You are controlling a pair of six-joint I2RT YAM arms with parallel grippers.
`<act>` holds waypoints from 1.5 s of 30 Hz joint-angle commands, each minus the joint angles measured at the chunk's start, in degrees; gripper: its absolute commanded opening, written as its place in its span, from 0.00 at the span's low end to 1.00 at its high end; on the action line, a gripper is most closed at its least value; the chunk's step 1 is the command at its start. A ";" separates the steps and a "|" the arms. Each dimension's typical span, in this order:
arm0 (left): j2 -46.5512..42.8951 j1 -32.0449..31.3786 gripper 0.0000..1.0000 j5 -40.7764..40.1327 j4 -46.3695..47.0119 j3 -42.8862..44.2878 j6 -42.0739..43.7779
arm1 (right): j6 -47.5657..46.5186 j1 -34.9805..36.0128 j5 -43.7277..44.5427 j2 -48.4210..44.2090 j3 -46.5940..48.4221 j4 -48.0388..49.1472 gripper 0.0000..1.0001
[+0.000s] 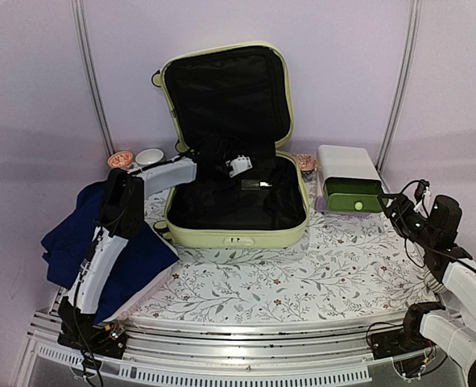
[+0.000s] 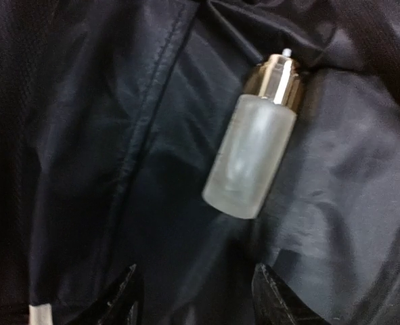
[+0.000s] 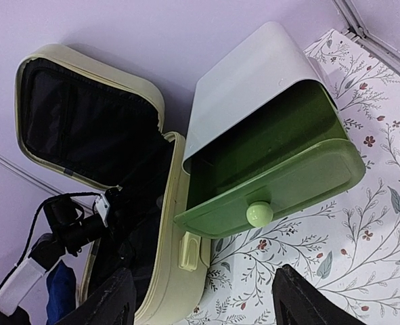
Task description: Open, take out, and arrange the luggage
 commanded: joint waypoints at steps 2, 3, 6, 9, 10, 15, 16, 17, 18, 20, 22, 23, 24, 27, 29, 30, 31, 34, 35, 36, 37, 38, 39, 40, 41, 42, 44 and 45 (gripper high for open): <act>5.35 0.59 0.57 3.35 -1.75 6.17 6.57 | -0.56 0.12 -0.25 -0.38 0.93 0.14 0.72; 6.37 0.59 0.57 3.56 -1.74 7.12 7.52 | -0.66 0.09 -0.36 -0.07 1.19 0.02 0.72; 8.94 0.53 0.58 4.74 -0.83 9.59 9.54 | -0.34 0.09 -1.43 0.61 1.52 -0.10 0.71; 10.38 0.22 0.59 6.80 3.03 9.87 10.17 | 0.71 0.08 -1.65 -0.11 0.76 -0.10 0.71; 10.83 0.18 0.60 7.77 3.97 9.94 10.73 | 0.93 0.08 -1.39 -0.77 0.46 -0.22 0.71; 15.47 0.24 0.65 10.93 6.87 13.92 11.84 | 0.96 0.07 -0.93 -2.00 0.74 -1.80 0.71; 16.71 0.24 0.65 11.29 6.79 15.12 11.87 | 0.87 0.09 -1.14 -2.07 1.24 -2.23 0.71; 17.62 0.23 0.66 11.46 6.63 16.12 11.93 | 0.75 0.08 -1.32 -2.16 1.84 -2.67 0.71; 18.35 0.23 0.66 11.65 6.79 16.63 11.94 | 0.53 0.08 -1.41 -2.30 2.39 -3.09 0.71; 19.12 0.44 0.65 12.06 7.65 16.71 11.57 | -0.16 0.13 -1.09 -2.79 3.92 -4.07 0.71; 19.74 0.94 0.58 12.96 8.62 16.65 10.39 | -0.66 0.07 -0.86 -3.20 4.78 -4.40 0.71; 20.01 1.18 0.51 13.13 9.32 16.60 9.65 | -0.79 0.08 -0.91 -3.23 5.14 -4.48 0.71; 20.23 1.38 0.46 12.96 9.84 16.52 9.12 | -0.98 0.10 -0.98 -3.17 5.54 -4.48 0.71; 20.71 1.83 0.40 11.87 11.14 16.21 8.21 | -1.34 0.14 -1.32 -2.22 6.84 -4.46 0.71; 20.65 2.26 0.36 11.54 11.11 16.20 7.34 | -2.01 0.46 -1.16 -0.97 8.06 -4.73 0.71; 20.36 2.54 0.35 11.38 10.99 16.22 6.67 | -2.76 0.83 -0.88 -0.27 9.03 -5.25 0.70; 19.92 2.71 0.33 11.21 10.69 16.15 5.81 | -3.71 1.40 -0.27 0.39 10.18 -5.76 0.70; 14.75 2.78 0.27 11.02 10.02 13.18 2.67 | -9.42 4.13 1.47 3.42 14.69 -7.30 0.70; 11.87 2.80 0.26 11.60 10.76 10.27 1.71 | -12.71 5.20 1.42 5.09 17.36 -7.86 0.70; 8.45 2.72 0.27 12.16 12.36 6.72 0.73 | -14.68 6.30 1.27 7.14 19.49 -8.61 0.71; 5.10 2.65 0.26 12.34 14.34 3.04 -0.12 | -17.27 7.81 0.94 9.33 21.84 -9.61 0.70; 2.13 2.61 0.26 12.37 15.87 -0.10 -0.95 | -19.27 9.10 0.41 11.76 24.45 -10.70 0.71; -0.54 2.51 0.26 12.21 16.52 -2.22 -2.20 | -22.60 10.83 0.15 14.24 27.05 -11.90 0.70; -2.74 2.45 0.26 12.34 16.48 -3.81 -3.85 | -25.32 12.87 1.51 16.85 29.98 -13.54 0.70; -5.17 2.43 0.26 12.99 16.33 -5.47 -6.60 | -27.08 15.12 2.81 19.39 32.55 -15.16 0.70; -7.55 2.37 0.26 13.92 16.42 -7.39 -8.88 | -30.18 17.51 3.66 21.91 35.29 -16.14 0.70; -12.75 2.14 0.30 15.03 18.06 -13.59 -13.58 | -33.88 21.26 5.19 26.79 39.82 -17.24 0.70; -15.18 1.94 0.31 15.28 19.13 -16.51 -15.73 | -35.94 22.78 5.43 29.27 41.76 -17.40 0.69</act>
